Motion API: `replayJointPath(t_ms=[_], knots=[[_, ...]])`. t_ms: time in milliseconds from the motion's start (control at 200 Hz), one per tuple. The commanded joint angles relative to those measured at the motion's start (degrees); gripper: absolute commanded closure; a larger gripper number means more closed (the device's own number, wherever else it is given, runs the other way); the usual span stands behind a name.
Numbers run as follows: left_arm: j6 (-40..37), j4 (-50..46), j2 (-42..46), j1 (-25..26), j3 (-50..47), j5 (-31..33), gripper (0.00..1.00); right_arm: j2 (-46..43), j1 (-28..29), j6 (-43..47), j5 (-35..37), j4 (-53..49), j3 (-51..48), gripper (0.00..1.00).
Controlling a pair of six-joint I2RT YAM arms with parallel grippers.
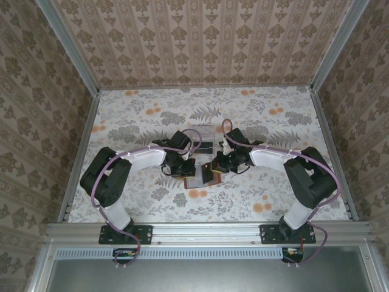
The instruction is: Take the credit cards out of the card holder
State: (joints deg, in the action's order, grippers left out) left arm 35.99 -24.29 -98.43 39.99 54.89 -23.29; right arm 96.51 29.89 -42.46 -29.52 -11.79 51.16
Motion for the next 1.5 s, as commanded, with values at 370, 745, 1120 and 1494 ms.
replayJointPath(t_ms=[370, 745, 1120, 1494], knots=[[0.0, -3.4, 0.6, -0.5, -1.1, 1.6, 0.92, 3.0, 0.9, -0.8, -2.7, 1.0, 1.6, 0.81], [-0.8, -5.0, 2.9, -1.5, -0.3, 2.9, 0.89, 3.7, 0.9, -0.3, -0.6, -1.0, 2.0, 0.93], [-2.0, -7.1, 4.9, -4.6, -3.0, 6.5, 0.91, 2.5, 0.9, 1.1, 0.0, -2.9, 2.9, 0.94], [-2.3, -4.9, 0.7, -4.3, -3.4, 5.0, 0.91, -1.7, 0.9, 3.7, 2.1, -7.3, 4.5, 0.96]])
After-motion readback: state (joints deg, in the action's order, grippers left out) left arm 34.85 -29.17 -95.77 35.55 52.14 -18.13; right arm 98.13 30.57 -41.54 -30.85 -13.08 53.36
